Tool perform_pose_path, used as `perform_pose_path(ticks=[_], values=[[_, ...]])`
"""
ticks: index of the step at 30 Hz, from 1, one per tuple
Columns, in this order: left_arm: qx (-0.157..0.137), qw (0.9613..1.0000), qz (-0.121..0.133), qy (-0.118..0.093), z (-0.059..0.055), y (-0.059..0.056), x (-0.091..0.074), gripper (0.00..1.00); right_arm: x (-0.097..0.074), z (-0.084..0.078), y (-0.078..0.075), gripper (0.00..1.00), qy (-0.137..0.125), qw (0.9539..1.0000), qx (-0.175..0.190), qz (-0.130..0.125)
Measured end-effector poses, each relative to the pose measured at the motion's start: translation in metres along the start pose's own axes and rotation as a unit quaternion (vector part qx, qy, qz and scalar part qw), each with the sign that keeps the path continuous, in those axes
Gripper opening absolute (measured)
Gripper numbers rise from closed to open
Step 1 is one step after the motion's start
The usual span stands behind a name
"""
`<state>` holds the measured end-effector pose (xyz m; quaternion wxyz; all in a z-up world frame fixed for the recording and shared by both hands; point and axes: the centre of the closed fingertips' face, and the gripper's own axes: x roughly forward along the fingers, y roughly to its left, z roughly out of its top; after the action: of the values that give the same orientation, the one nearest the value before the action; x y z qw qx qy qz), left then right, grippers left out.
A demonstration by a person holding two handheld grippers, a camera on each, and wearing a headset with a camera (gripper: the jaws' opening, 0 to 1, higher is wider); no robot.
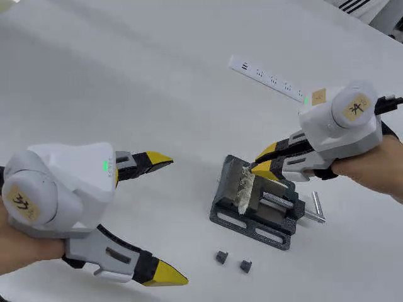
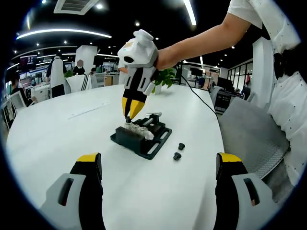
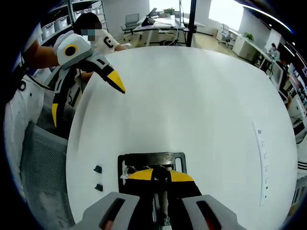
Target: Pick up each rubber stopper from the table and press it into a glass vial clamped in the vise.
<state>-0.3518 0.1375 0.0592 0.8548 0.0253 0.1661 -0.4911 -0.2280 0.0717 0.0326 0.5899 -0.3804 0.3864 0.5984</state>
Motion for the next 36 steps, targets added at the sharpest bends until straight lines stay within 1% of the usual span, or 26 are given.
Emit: perform_pose_path(ticks=[14, 19, 27, 33, 36], values=[[-0.003, 1.0, 0.001, 0.0, -0.0021, -0.0001, -0.0004, 0.99, 0.0023, -0.001, 0.0005, 0.05, 0.002, 1.0, -0.001, 0.002], [-0.005, 1.0, 0.0, 0.0, -0.0032, -0.0011, 0.0001, 0.99, 0.003, -0.0011, 0.0006, 0.05, 0.01, 0.9999, -0.005, 0.001], [-0.005, 1.0, -0.001, -0.002, -0.0016, 0.0008, 0.0011, 0.99, 0.0032, -0.0018, 0.0002, 0.05, 0.021, 0.9997, -0.015, -0.002], [-0.005, 1.0, 0.002, -0.004, 0.0, 0.0022, 0.0011, 0.99, 0.004, -0.0017, 0.0003, 0.04, 0.022, 0.9997, -0.009, 0.001], [-0.006, 1.0, 0.003, -0.006, 0.0004, 0.0022, 0.0008, 0.99, 0.0045, -0.0014, 0.001, 0.04, 0.024, 0.9996, -0.015, 0.001]])
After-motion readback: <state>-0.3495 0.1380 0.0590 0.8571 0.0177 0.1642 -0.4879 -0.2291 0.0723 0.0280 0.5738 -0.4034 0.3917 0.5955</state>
